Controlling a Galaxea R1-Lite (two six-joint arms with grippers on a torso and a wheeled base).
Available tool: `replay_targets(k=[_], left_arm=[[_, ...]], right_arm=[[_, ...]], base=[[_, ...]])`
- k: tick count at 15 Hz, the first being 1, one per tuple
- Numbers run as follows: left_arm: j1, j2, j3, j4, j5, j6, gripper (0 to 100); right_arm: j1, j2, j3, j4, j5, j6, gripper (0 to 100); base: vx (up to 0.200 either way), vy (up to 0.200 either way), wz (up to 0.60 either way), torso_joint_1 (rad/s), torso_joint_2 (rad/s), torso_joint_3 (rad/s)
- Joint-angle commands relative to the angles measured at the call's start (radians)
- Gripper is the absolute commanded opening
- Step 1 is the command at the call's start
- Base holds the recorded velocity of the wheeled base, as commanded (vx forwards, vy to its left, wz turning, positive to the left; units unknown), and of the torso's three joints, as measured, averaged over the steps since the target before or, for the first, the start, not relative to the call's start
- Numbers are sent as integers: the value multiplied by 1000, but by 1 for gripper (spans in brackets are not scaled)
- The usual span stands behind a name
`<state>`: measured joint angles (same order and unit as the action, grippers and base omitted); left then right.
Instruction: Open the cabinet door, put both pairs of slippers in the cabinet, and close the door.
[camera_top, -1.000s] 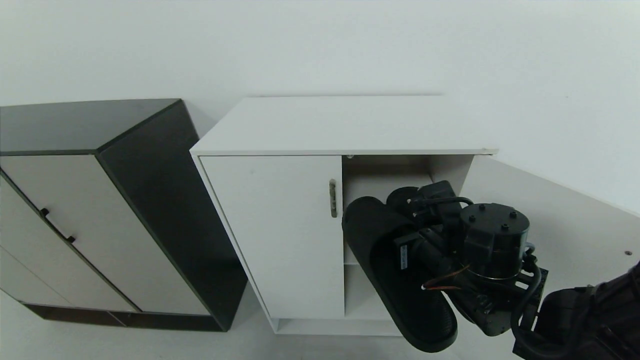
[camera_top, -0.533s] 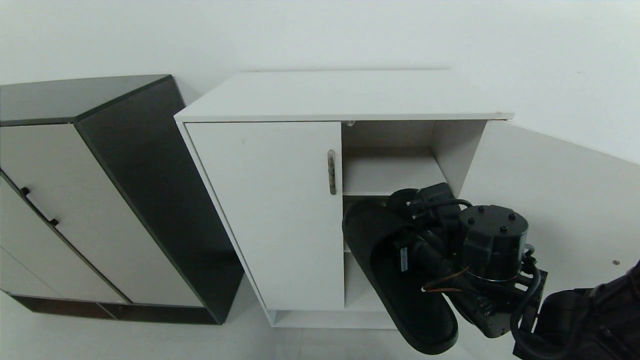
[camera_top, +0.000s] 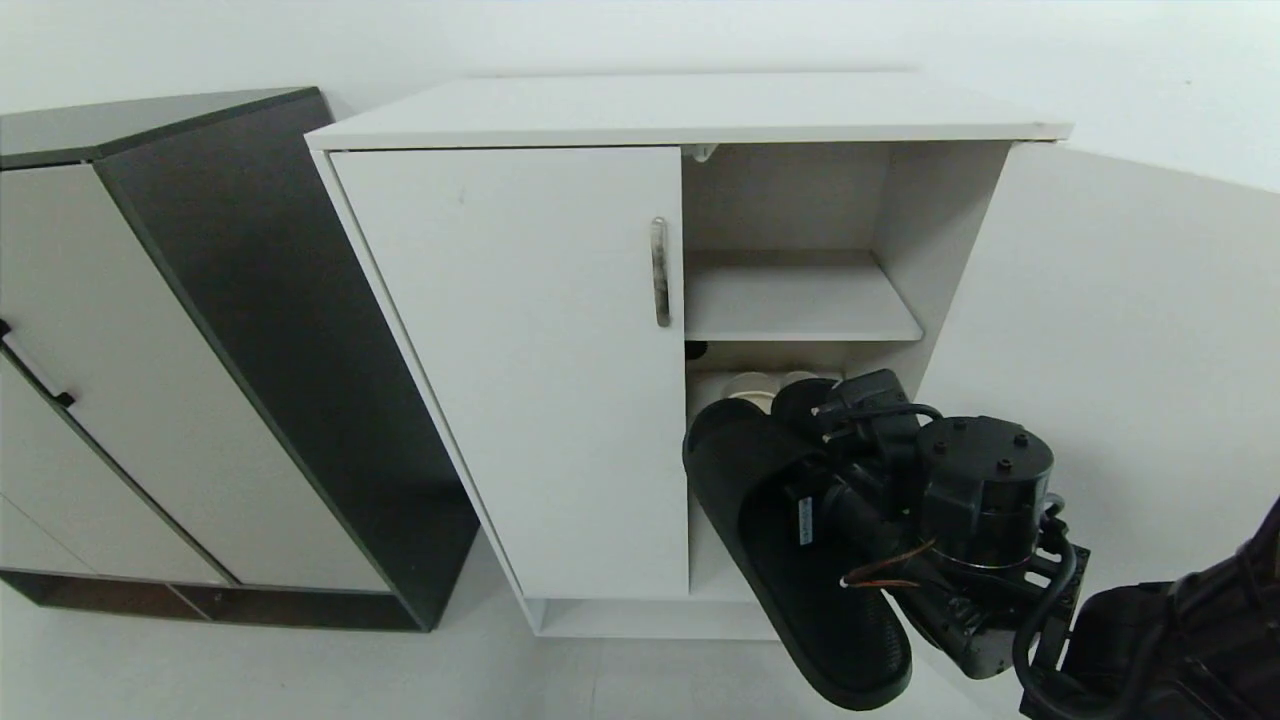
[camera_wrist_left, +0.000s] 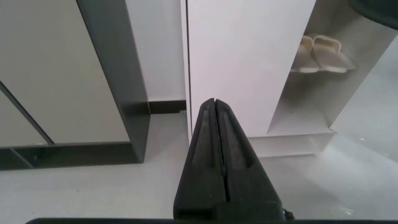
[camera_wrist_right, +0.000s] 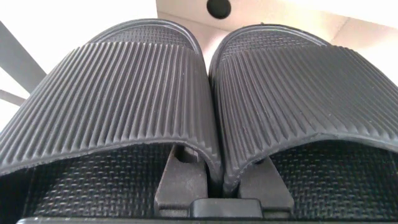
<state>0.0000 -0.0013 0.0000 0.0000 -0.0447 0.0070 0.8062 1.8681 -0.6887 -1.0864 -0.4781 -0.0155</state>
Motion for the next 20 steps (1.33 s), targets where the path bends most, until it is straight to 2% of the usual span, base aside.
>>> replay_targets(k=[1, 5, 9, 11, 18, 19, 20], left_arm=[[0, 1, 0, 0, 0, 1, 0], [0, 1, 0, 0, 0, 1, 0], [0, 1, 0, 0, 0, 1, 0], [2, 1, 0, 0, 0, 1, 0], [0, 1, 0, 0, 0, 1, 0], [0, 1, 0, 0, 0, 1, 0], [2, 1, 0, 0, 0, 2, 0]], right_arm=[[-1, 13, 0, -7, -1, -1, 0], [-2, 16, -2, -15, -1, 0, 0], [-13, 16, -5, -18, -1, -9, 0], [-13, 17, -6, -24, -2, -9, 0], [-13, 49, -6, -101, 6, -58, 0], [-10, 45, -22, -84, -4, -61, 0], [2, 39, -71, -10, -62, -50, 0]], base=[[0, 0, 0, -32, 432, 388], [0, 0, 0, -18, 273, 254], [0, 0, 0, 1, 16, 10], [0, 0, -600, 0, 2, 0], [0, 0, 0, 0, 0, 0], [0, 0, 0, 0, 0, 0], [0, 0, 0, 0, 0, 0]])
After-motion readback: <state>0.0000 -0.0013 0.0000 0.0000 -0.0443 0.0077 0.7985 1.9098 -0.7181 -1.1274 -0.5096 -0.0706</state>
